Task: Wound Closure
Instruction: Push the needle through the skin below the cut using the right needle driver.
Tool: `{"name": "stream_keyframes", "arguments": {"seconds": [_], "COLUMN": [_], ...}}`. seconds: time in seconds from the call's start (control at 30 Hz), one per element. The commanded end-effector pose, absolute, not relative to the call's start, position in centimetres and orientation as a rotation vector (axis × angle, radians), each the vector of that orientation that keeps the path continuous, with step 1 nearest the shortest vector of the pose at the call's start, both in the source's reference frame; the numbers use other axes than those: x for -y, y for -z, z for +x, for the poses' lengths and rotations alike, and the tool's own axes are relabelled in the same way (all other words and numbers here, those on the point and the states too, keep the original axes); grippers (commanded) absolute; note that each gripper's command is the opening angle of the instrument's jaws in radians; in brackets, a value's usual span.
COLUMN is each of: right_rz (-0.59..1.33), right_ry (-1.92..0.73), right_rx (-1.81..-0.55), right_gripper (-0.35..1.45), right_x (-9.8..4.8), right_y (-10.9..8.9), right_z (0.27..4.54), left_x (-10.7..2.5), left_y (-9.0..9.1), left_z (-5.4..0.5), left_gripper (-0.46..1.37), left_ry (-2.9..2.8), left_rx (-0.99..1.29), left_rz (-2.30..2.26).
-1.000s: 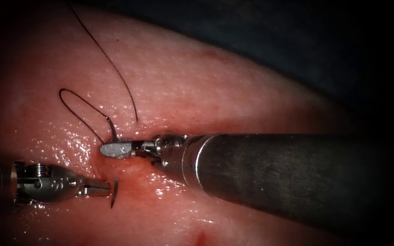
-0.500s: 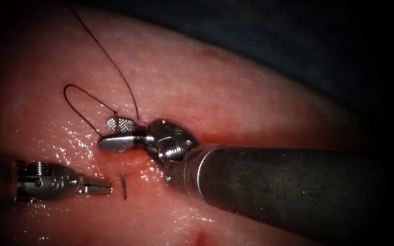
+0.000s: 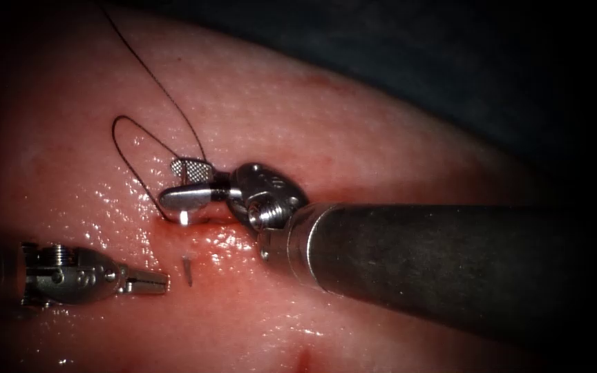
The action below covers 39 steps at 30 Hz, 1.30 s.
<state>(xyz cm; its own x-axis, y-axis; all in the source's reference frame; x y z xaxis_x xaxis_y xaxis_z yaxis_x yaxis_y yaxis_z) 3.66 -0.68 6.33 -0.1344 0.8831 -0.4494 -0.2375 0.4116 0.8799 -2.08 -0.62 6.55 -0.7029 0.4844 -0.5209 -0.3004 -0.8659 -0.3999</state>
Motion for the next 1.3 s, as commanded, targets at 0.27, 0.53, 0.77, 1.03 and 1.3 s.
{"name": "stream_keyframes", "arguments": {"seconds": [0.27, 0.53, 0.77, 1.03, 1.3], "right_rz": [0.835, 1.033, 1.112, 1.127, 1.144], "right_ry": [-1.289, -1.401, -1.362, -1.352, -1.365], "right_rx": [-1.137, -0.935, -0.912, -0.919, -0.960], "right_gripper": [-0.35, -0.35, -0.35, -0.35, -0.35], "right_x": [0.69, 0.86, 1.04, 1.10, 1.12], "right_y": [-6.34, -6.24, -6.11, -6.09, -6.13], "right_z": [3.65, 3.64, 3.71, 3.74, 3.74], "left_x": [0.63, 0.62, 0.62, 0.62, 0.62], "left_y": [-6.55, -6.55, -6.55, -6.55, -6.55], "left_z": [-2.07, -2.07, -2.08, -2.08, -2.08], "left_gripper": [-0.35, -0.35, -0.35, -0.35, -0.35], "left_ry": [-2.527, -2.528, -2.527, -2.527, -2.527], "left_rx": [0.410, 0.411, 0.410, 0.410, 0.410], "left_rz": [-0.890, -0.890, -0.889, -0.889, -0.889]}}
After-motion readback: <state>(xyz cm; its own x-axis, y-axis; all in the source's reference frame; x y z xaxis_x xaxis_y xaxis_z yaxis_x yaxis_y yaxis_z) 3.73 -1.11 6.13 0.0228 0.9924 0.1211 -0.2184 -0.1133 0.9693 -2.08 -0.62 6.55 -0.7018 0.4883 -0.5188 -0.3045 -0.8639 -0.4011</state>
